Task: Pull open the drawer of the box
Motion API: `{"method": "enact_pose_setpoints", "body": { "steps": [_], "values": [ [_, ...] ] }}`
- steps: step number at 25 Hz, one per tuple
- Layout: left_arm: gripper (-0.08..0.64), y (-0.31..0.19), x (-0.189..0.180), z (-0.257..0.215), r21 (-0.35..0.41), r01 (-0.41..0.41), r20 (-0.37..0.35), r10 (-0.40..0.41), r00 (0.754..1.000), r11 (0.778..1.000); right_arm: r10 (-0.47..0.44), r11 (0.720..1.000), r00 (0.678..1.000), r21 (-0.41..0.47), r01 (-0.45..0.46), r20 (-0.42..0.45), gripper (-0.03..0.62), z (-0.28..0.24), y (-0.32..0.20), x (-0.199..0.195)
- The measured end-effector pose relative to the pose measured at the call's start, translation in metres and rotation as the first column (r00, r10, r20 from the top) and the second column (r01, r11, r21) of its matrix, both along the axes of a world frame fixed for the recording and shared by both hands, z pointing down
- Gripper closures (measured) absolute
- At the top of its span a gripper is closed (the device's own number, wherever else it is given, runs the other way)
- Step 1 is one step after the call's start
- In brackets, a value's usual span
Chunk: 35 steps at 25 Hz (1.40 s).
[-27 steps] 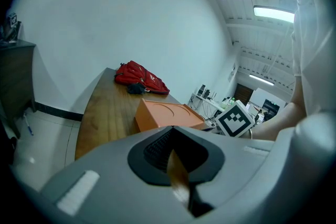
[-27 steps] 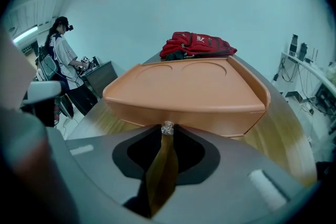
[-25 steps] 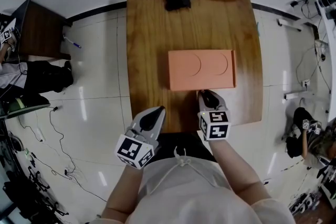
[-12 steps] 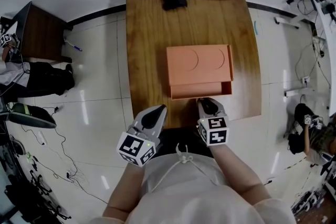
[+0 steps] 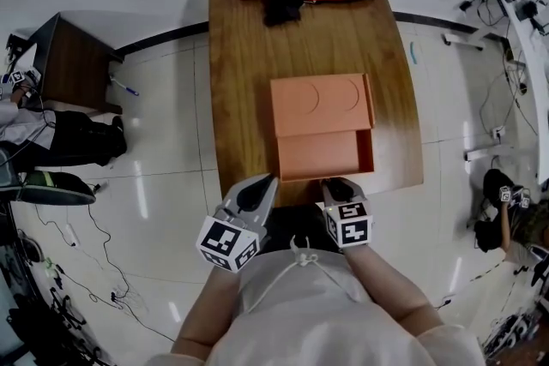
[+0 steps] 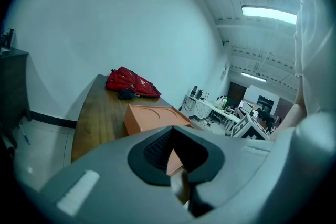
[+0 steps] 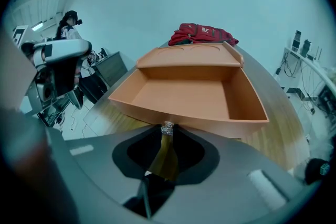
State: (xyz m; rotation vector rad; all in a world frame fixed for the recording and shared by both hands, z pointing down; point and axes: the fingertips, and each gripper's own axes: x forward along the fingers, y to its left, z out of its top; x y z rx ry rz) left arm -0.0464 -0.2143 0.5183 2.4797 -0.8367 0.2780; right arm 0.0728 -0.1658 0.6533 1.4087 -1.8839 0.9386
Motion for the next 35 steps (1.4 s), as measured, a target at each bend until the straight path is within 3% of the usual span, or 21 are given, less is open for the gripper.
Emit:
{"method": "enact_pose_setpoints", "body": {
  "steps": [9, 17, 20, 23, 27, 31, 35],
  "values": [
    [0.555, 0.008, -0.004, -0.002, 0.013, -0.011, 0.008, 0.010, 1.000, 1.000, -0.004, 1.000, 1.000, 0.004, 0.004, -0.015, 0.518, 0.000, 0.012, 0.002],
    [0.555, 0.010, -0.013, -0.005, 0.023, -0.018, -0.001, 0.018, 1.000, 1.000, 0.036, 0.999, 0.998, -0.034, -0.034, 0.057, 0.509, -0.008, 0.012, 0.002],
    [0.555, 0.006, -0.015, -0.012, 0.041, -0.020, -0.011, 0.021, 1.000, 0.999, 0.026, 1.000, 0.997, 0.000, -0.026, 0.077, 0.513, -0.033, 0.009, 0.003],
    [0.555, 0.003, -0.012, -0.024, 0.072, -0.036, -0.025, 0.038, 0.999, 0.997, 0.038, 0.993, 0.996, 0.109, -0.046, 0.082, 0.572, -0.073, -0.006, 0.006],
    [0.555, -0.002, -0.007, -0.048, 0.114, -0.050, -0.061, 0.057, 0.997, 0.992, 0.034, 0.956, 0.997, 0.287, -0.052, 0.066, 0.586, -0.128, -0.026, 0.001],
    [0.555, 0.002, 0.005, -0.075, 0.178, -0.075, -0.085, 0.092, 0.992, 0.981, 0.008, 0.875, 0.998, 0.482, -0.038, 0.063, 0.586, -0.180, -0.032, -0.007],
    [0.555, 0.016, 0.013, -0.095, 0.204, -0.059, -0.125, 0.086, 0.988, 0.977, -0.058, 0.823, 0.998, 0.568, 0.026, 0.037, 0.586, -0.202, -0.015, -0.013]
  ]
}}
